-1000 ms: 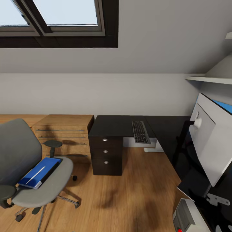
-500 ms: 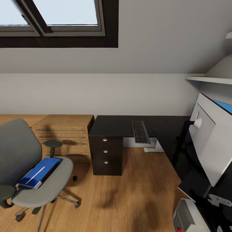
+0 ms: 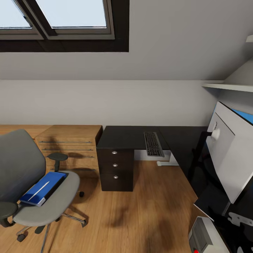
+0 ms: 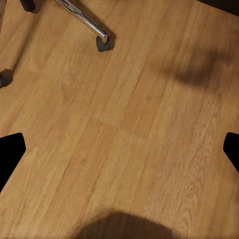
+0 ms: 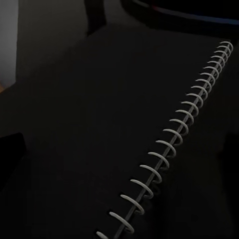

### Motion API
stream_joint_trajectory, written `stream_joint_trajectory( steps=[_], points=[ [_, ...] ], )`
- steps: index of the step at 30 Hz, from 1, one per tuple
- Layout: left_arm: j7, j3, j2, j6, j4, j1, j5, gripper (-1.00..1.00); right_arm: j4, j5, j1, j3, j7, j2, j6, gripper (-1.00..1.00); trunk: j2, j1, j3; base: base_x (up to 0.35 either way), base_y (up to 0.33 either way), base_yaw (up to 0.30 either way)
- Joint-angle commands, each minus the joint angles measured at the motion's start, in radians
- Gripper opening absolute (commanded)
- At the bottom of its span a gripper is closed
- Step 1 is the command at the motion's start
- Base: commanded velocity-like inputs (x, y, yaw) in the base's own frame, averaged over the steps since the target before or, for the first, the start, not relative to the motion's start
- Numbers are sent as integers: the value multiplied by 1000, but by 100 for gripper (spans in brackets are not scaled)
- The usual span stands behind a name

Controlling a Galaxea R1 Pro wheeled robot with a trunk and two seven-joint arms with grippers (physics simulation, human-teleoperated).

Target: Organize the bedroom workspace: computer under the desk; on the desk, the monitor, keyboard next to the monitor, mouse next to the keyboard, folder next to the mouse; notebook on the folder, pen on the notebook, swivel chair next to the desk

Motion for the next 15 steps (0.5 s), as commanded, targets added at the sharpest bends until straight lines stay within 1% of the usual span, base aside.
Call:
stream_joint_trajectory(
  steps=[1, 13, 15],
  points=[
    [2, 8, 0, -3, 0, -1, -5, 100, 7, -3, 0, -4, 7, 1, -1, 100, 0, 0, -1, 0, 0, 0],
    [2, 9, 0, -3, 0, -1, -5, 100, -3, -3, 0, -4, 8, 3, -1, 100, 0, 0, -1, 0, 0, 0],
    [5, 8, -11, 1, 12, 4, -7, 100, -8, -6, -3, -6, 8, 14, -13, 100, 0, 0, -1, 0, 0, 0]
  ],
)
